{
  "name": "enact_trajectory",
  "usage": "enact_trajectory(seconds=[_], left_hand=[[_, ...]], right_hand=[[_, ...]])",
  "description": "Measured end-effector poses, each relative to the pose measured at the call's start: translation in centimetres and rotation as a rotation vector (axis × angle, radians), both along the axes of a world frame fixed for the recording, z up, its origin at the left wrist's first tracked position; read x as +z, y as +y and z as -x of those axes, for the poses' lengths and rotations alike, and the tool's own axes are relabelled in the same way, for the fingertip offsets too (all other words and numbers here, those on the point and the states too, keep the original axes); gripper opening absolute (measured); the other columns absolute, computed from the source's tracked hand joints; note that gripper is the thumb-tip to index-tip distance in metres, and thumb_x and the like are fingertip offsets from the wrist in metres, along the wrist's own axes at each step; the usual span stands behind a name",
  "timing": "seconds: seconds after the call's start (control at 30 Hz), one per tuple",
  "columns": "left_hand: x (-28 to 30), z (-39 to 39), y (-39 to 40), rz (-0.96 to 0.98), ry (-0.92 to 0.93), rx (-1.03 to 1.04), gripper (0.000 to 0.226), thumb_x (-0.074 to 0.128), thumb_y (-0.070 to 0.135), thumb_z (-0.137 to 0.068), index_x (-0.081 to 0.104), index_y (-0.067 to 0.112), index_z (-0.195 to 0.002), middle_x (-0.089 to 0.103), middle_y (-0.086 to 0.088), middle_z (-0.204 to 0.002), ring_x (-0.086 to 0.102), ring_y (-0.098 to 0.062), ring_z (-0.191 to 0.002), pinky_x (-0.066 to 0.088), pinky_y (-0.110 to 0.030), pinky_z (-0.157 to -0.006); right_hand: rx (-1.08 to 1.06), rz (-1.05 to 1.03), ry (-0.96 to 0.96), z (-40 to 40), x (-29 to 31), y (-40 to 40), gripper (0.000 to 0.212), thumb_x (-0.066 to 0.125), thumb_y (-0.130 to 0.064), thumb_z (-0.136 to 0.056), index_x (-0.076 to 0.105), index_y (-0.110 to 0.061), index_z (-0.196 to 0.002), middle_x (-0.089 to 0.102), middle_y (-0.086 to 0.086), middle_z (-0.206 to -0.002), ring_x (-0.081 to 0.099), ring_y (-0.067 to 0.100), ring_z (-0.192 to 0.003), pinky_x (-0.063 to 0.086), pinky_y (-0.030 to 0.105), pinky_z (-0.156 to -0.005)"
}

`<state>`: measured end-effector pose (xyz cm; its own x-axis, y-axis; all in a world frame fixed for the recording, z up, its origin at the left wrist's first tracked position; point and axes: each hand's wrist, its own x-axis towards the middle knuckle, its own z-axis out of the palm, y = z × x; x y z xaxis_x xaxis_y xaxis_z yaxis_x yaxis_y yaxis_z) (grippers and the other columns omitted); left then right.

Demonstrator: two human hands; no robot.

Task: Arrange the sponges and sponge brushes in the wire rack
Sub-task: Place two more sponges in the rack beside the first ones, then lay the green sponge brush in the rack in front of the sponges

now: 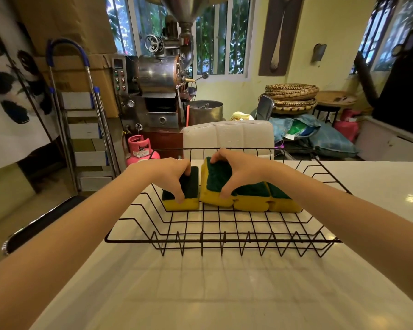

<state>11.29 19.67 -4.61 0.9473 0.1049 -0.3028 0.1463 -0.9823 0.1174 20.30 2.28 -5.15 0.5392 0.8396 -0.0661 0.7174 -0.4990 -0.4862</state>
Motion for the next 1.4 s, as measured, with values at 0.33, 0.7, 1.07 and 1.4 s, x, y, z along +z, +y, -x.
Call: enact_trajectory(seconds=[0.33, 0.7, 1.07, 1.4], left_hand=[[0.1, 0.5, 0.2, 0.032, -0.047, -0.020, 0.066, 0.076, 0.025, -0.064, 0.039, 0.018, -0.117, 0.045, -0.002, -0.110, 0.047, -0.019, -0.096, 0.045, -0.025, -0.071], [-0.6, 0.2, -0.6, -0.009, -0.073, -0.038, 0.065, 0.074, 0.024, -0.066, 0.040, 0.016, -0.121, 0.043, -0.001, -0.107, 0.044, -0.018, -0.095, 0.042, -0.028, -0.076], [1.8, 3.4, -3.6, 0.107, -0.085, -0.093, 0.063, 0.061, 0.032, -0.079, 0.034, 0.019, -0.134, 0.048, -0.009, -0.133, 0.046, -0.023, -0.118, 0.040, -0.038, -0.102], [4.6, 10.4, -10.5, 0.445, -0.197, -0.294, 0.049, 0.059, 0.026, -0.081, 0.044, 0.022, -0.127, 0.053, 0.009, -0.123, 0.050, -0.007, -0.114, 0.038, -0.027, -0.103]], right_hand=[[0.058, 0.084, -0.087, 0.5, -0.7, 0.6, 0.077, 0.076, -0.027, -0.067, 0.036, -0.019, -0.132, 0.047, 0.006, -0.129, 0.044, 0.015, -0.103, 0.043, 0.027, -0.083], [0.072, 0.169, -0.107, 0.0, -1.2, 0.8, 0.076, 0.072, -0.039, -0.071, 0.034, -0.022, -0.135, 0.046, 0.004, -0.134, 0.044, 0.020, -0.113, 0.040, 0.031, -0.092], [0.058, 0.213, -0.223, 2.9, 1.9, -0.7, 0.079, 0.075, -0.026, -0.071, 0.032, -0.021, -0.137, 0.038, 0.005, -0.145, 0.037, 0.025, -0.129, 0.035, 0.036, -0.102], [-0.048, -0.107, -0.075, 10.3, 3.3, -9.1, 0.074, 0.071, -0.026, -0.076, 0.028, -0.030, -0.137, 0.050, -0.002, -0.135, 0.052, 0.013, -0.116, 0.044, 0.024, -0.090]])
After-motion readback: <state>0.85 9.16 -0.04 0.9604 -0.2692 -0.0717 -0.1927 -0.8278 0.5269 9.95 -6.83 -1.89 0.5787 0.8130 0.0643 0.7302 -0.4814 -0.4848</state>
